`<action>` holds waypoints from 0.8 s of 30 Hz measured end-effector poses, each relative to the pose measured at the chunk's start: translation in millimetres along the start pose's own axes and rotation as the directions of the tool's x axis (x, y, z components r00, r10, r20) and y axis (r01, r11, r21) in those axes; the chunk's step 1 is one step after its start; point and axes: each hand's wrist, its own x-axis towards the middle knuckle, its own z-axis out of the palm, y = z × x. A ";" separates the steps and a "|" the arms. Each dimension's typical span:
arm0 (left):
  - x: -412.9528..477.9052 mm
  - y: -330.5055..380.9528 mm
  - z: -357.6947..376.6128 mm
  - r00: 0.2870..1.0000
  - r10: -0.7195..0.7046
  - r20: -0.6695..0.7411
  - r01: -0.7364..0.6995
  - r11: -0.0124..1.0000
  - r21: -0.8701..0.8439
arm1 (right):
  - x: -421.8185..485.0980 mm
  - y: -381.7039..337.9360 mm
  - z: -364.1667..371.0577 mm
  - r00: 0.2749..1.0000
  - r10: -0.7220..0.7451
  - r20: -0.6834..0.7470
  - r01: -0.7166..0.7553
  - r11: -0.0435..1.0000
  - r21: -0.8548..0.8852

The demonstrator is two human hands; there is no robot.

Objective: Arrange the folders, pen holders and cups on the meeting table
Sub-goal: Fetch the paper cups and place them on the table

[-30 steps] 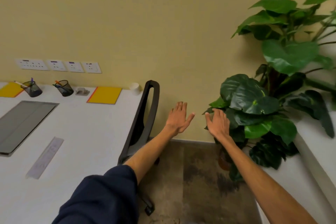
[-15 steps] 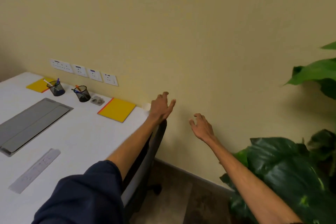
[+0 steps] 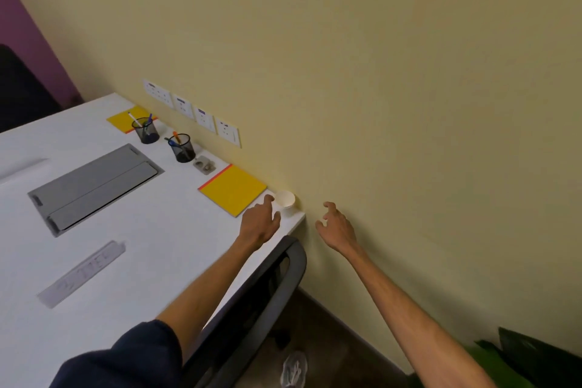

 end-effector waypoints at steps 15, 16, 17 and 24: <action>117.1 -36.2 92.0 0.925 -0.327 0.195 0.380 0.827 -0.416 | 159.9 -20.7 70.9 0.965 0.066 0.255 -0.099 0.988 0.118; 122.5 -39.2 96.9 0.918 -0.338 0.210 0.397 0.810 -0.431 | 168.0 -21.0 75.2 0.965 0.053 0.255 -0.091 0.986 0.141; 127.1 -42.4 102.2 0.911 -0.346 0.224 0.412 0.792 -0.450 | 174.2 -21.9 79.9 0.966 0.038 0.257 -0.085 0.981 0.176; 142.8 -53.1 124.2 0.928 -0.321 0.190 0.368 0.707 -0.605 | 189.6 -28.0 113.8 0.965 0.046 0.258 -0.140 0.922 0.360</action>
